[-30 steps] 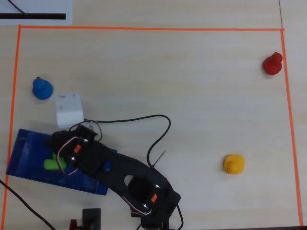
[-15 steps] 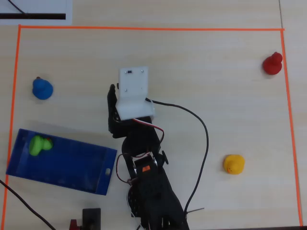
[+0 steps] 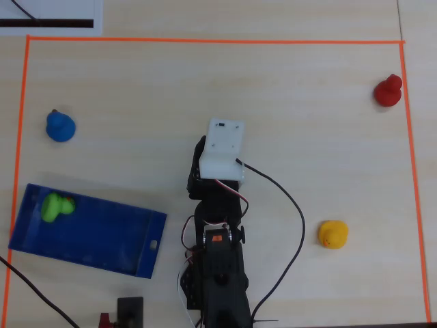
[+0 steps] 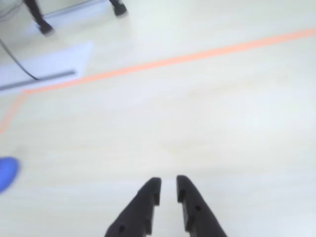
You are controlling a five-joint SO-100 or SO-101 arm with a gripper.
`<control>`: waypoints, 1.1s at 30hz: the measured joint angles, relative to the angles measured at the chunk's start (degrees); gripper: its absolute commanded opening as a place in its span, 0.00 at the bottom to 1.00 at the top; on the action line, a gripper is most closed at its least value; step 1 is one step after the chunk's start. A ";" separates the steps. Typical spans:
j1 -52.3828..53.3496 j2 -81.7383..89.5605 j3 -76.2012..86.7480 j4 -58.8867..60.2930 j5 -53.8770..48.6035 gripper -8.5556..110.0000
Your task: Grasp green duck and put it into box.
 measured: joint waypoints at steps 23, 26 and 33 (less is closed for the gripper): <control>-1.32 3.52 0.44 47.29 -2.11 0.09; -1.76 3.52 0.44 47.29 -2.11 0.09; -1.76 3.52 0.44 47.29 -2.11 0.09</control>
